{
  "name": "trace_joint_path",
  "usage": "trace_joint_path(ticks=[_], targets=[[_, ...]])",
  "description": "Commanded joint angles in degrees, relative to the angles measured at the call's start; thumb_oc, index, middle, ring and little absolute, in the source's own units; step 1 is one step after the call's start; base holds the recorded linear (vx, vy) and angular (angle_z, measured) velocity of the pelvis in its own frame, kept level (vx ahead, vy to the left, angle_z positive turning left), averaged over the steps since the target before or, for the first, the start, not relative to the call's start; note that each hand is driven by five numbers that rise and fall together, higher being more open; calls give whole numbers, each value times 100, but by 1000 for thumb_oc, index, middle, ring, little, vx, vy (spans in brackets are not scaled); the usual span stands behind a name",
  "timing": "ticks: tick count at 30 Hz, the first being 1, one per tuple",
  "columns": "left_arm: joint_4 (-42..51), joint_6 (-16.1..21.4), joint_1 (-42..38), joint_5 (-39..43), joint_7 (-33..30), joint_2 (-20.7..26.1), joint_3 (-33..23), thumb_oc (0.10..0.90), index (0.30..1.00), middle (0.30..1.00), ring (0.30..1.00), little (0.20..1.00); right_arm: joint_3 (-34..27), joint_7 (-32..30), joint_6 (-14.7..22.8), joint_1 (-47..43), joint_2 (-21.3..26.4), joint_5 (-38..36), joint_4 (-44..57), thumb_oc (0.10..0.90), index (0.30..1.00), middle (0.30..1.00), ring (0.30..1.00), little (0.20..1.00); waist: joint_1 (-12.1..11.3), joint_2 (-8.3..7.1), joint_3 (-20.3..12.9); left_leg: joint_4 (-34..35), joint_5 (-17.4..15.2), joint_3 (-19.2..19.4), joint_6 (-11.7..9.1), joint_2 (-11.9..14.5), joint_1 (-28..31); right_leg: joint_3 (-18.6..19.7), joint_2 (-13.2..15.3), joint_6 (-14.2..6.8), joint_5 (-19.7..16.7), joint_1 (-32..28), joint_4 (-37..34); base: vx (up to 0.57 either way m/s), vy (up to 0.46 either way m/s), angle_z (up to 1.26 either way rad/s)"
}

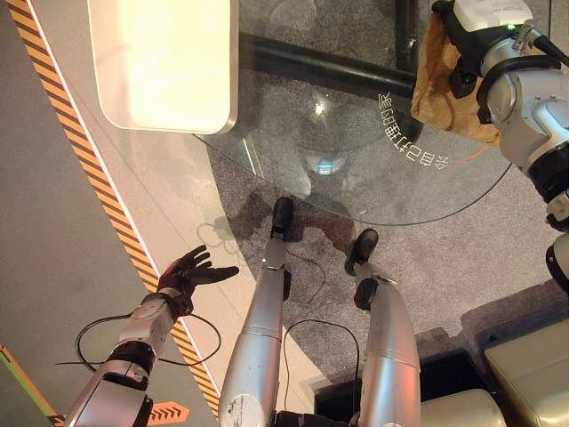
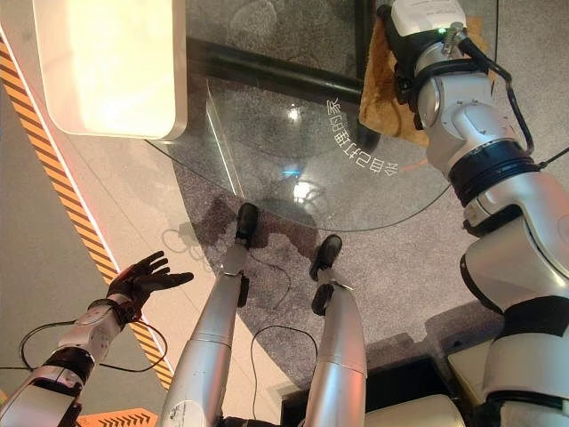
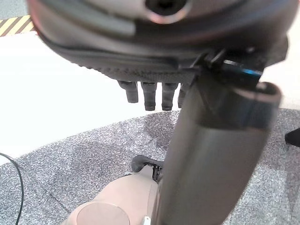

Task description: Wipe the table with a cloth and put it in the basket.

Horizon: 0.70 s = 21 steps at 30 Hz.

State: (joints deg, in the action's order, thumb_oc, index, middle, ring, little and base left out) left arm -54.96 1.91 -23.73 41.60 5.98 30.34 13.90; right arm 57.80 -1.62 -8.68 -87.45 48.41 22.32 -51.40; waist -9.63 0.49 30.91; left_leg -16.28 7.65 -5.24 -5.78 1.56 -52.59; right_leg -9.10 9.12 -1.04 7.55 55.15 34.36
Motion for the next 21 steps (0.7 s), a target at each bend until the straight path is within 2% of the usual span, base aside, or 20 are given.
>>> trace_joint_path(ticks=[1,21], targets=[[47,40,626,-125,51,242,-46,800,900,900,900,900,368,-83,47,-728,586,-84,-81,800,900,900,900,900,-14,202,-112,-572,-546,-33,380,-304,-128,-174,-188,-95,-587,-136,-715,0,0,0],[96,62,624,-97,94,295,-46,800,900,900,900,900,278,174,140,-500,675,-108,-10,800,900,900,900,900,27,201,-112,-544,-536,4,382,-285,-148,-184,-198,-94,-608,-107,-760,0,0,0]])
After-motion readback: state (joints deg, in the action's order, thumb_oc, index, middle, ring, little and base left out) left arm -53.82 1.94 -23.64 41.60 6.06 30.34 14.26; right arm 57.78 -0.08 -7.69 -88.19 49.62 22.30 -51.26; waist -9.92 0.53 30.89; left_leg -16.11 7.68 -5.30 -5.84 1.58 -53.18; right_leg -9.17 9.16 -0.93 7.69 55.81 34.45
